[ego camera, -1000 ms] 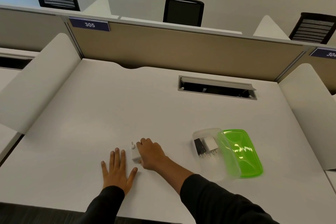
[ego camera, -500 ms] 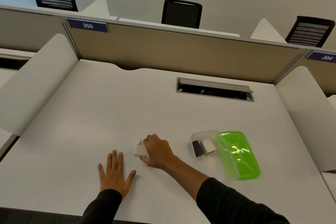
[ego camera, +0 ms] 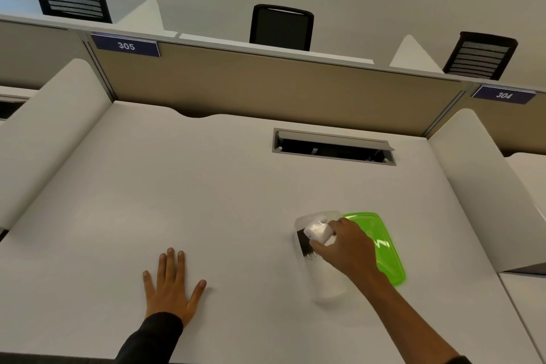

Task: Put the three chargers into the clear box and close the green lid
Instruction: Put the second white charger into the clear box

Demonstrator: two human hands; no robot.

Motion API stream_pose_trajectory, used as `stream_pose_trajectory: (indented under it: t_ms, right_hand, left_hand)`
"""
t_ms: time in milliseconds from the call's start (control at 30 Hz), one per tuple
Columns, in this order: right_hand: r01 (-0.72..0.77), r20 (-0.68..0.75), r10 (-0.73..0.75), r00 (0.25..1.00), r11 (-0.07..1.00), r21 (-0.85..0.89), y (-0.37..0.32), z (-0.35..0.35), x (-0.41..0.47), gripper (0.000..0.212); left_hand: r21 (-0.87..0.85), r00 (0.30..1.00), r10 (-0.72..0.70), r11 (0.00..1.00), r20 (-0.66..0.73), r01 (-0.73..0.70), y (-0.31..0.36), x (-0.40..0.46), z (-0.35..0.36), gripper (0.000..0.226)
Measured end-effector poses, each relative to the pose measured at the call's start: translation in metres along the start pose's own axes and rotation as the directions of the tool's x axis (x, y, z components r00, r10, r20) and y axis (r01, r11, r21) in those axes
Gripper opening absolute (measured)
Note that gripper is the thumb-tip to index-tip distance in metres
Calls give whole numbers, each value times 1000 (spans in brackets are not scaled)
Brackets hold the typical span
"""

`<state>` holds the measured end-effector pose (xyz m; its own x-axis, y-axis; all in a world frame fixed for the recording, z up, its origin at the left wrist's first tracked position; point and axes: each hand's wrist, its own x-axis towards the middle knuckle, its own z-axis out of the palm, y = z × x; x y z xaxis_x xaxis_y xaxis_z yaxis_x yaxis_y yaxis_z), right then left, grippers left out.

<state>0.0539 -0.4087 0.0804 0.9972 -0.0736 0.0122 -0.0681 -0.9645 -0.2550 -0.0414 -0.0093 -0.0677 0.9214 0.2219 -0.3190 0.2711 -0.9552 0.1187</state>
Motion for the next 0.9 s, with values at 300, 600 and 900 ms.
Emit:
stream_pose_trajectory:
  t_ms: [300,600,900]
  right_hand:
    - [-232,206,267,941,956,-181,18,28,-32,57]
    - [-226,302,309,902,933,-280,8,39,-35,45]
    - [-206,329,319,889,919,-336,1,42,-39,54]
  left_hand:
    - [-16,999,-9,1000,38,9,3,-1,-5,115]
    - [-29,997,-17,999,71,19,6,-2,-11,121]
    - [-32,996,-18,999,88,21,7,-3,-14,123]
